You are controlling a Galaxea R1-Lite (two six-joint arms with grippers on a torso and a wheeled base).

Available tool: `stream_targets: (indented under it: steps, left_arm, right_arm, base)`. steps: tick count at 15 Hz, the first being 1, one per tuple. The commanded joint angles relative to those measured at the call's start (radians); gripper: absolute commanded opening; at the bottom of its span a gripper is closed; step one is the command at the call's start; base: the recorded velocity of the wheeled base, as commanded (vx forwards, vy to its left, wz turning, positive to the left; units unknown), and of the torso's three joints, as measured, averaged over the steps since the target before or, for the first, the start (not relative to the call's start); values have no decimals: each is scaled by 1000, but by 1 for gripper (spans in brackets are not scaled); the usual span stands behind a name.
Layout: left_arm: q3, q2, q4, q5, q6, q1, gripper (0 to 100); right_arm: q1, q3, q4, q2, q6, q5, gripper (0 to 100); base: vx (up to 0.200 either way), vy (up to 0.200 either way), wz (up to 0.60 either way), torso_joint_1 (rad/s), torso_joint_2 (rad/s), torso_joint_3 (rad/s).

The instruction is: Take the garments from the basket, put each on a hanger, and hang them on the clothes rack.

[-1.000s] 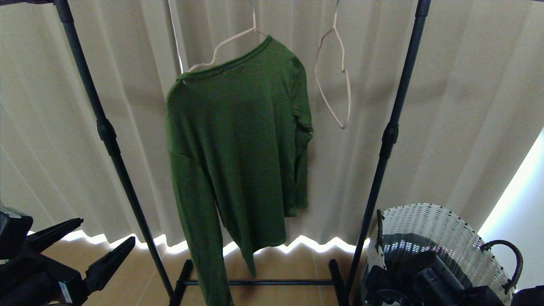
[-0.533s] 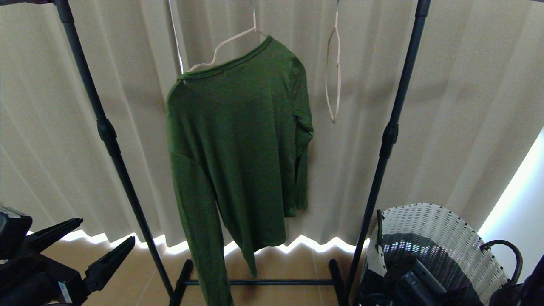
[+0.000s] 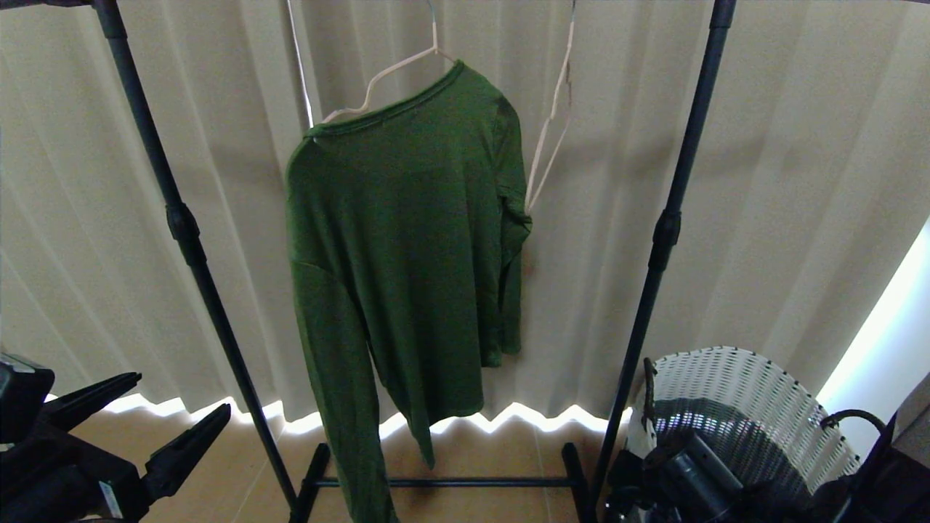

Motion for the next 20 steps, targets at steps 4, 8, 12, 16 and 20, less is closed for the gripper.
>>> stream_targets:
  steps: [4, 8, 12, 16, 20]
  left_arm:
    - [2, 6, 1, 0, 0, 0, 100]
    - [9, 5, 0, 0, 3, -30, 100]
    - [17, 2, 0, 1, 25, -46, 100]
    - [25, -1, -2, 1, 26, -46, 100]
    - [34, -12, -2, 1, 26, -46, 100]
  right_arm:
    - [-45, -7, 1, -356, 54, -5, 0]
    - [-190, -80, -2, -536, 57, 12, 0]
    - [-258, -171, -102, -573, 104, 43, 0]
    - [-262, -176, -145, -567, 104, 44, 0]
    - [-262, -179, -146, -557, 106, 44, 0]
  base:
    - [0, 0, 0, 0, 0, 0]
    - [0, 0, 0, 0, 0, 0]
    - [0, 0, 0, 0, 0, 0]
    - [-200, 0, 0, 2, 1, 1]
    - [-200, 0, 0, 0, 4, -1]
